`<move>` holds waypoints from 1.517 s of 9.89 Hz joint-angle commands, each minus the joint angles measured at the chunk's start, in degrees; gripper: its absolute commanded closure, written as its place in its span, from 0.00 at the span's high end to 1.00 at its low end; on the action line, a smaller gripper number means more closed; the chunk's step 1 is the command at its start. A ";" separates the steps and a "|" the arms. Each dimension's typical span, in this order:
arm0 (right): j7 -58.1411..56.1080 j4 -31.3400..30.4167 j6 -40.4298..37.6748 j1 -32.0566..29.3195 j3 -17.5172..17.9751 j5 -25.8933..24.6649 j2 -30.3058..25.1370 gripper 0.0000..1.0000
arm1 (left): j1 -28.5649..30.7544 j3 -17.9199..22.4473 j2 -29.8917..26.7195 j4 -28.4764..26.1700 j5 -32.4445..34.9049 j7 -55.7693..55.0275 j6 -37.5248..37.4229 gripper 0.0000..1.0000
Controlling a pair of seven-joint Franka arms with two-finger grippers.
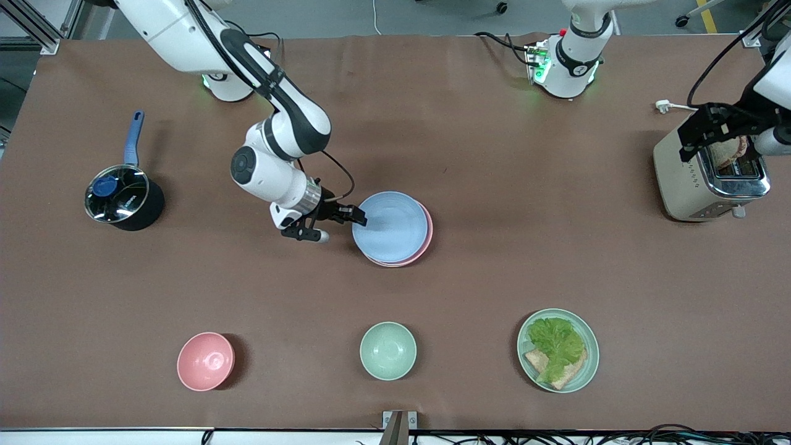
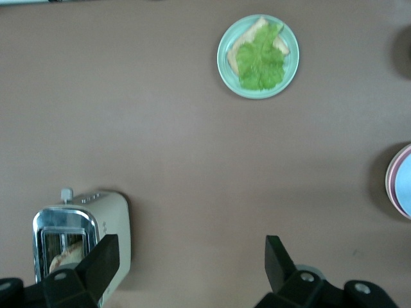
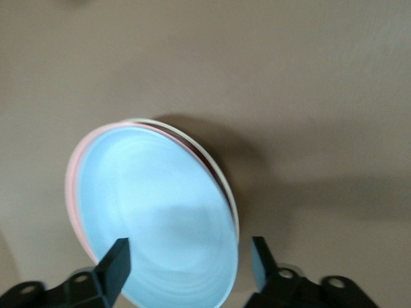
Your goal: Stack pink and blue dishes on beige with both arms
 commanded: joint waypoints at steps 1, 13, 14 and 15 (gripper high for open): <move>1.21 -2.15 -12.91 -8.37 -0.03 -9.18 -12.02 1.00 | -3.38 5.00 -1.42 -4.34 -2.66 1.85 -1.20 1.00; -14.17 37.30 -70.45 -10.17 -27.37 -32.62 -24.81 1.00 | -2.77 3.86 -3.98 -7.34 -4.51 -0.87 -1.12 1.00; -13.56 36.79 -70.63 -10.09 -27.72 -32.36 -24.81 1.00 | -2.94 3.86 -3.88 -7.16 -3.82 -0.96 -1.12 1.00; -13.64 35.83 -70.20 -10.26 -27.72 -32.36 -24.72 1.00 | -2.94 3.86 -3.88 -7.07 -3.63 -0.87 -1.12 1.00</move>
